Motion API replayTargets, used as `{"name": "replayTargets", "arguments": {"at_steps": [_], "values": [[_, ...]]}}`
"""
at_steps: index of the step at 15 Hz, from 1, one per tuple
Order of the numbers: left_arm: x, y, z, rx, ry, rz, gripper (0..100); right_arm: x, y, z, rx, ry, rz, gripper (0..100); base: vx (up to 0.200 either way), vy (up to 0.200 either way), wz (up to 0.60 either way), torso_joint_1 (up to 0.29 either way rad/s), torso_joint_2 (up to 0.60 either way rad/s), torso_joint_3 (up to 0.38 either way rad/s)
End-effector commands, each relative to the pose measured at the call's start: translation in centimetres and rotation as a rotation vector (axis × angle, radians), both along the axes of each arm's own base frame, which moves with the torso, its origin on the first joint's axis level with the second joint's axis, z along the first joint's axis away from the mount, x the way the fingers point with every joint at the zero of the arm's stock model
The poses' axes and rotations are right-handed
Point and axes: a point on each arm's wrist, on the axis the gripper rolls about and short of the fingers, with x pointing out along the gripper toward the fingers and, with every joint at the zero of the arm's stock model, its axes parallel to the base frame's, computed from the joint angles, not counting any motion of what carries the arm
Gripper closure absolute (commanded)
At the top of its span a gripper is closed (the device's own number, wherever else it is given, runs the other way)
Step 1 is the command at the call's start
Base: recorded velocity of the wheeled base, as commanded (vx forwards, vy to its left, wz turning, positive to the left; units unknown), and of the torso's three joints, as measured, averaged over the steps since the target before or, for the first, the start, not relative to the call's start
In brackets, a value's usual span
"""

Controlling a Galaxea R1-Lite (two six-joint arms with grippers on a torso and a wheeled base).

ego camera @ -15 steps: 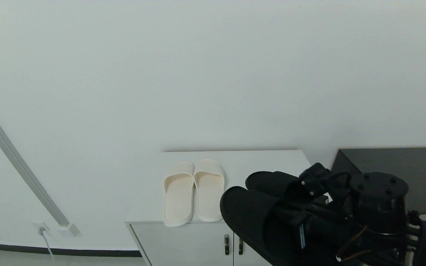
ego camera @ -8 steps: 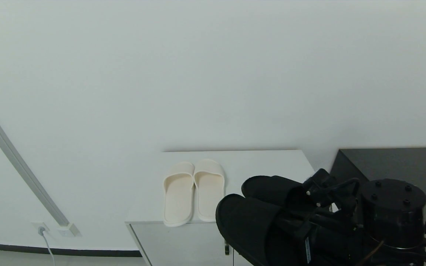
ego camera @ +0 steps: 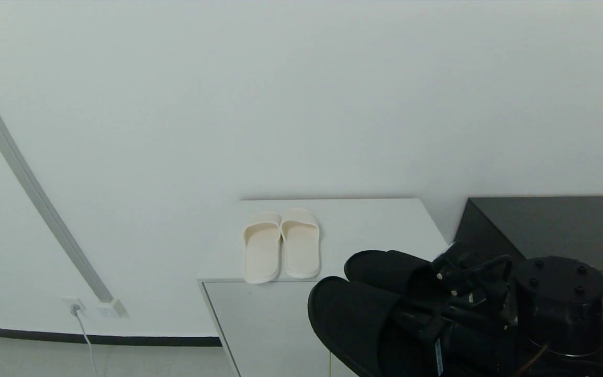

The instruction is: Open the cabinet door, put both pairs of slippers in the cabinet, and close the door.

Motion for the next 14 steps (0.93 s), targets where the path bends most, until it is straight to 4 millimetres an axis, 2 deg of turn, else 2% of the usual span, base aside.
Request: {"name": "replayTargets", "arguments": {"at_steps": [1,14], "values": [[0.01,0.00,0.00,0.000,0.001,0.000,100,-0.04,0.00,-0.05,-0.003,0.002,0.000,100,0.000,0.000,0.00,0.000,0.00,0.000],[0.01,0.00,0.00,-0.010,0.002,0.002,100,-0.33,-0.45,-0.38,-0.015,0.009,-0.006,100,0.000,0.000,0.00,0.000,0.00,0.000]]}}
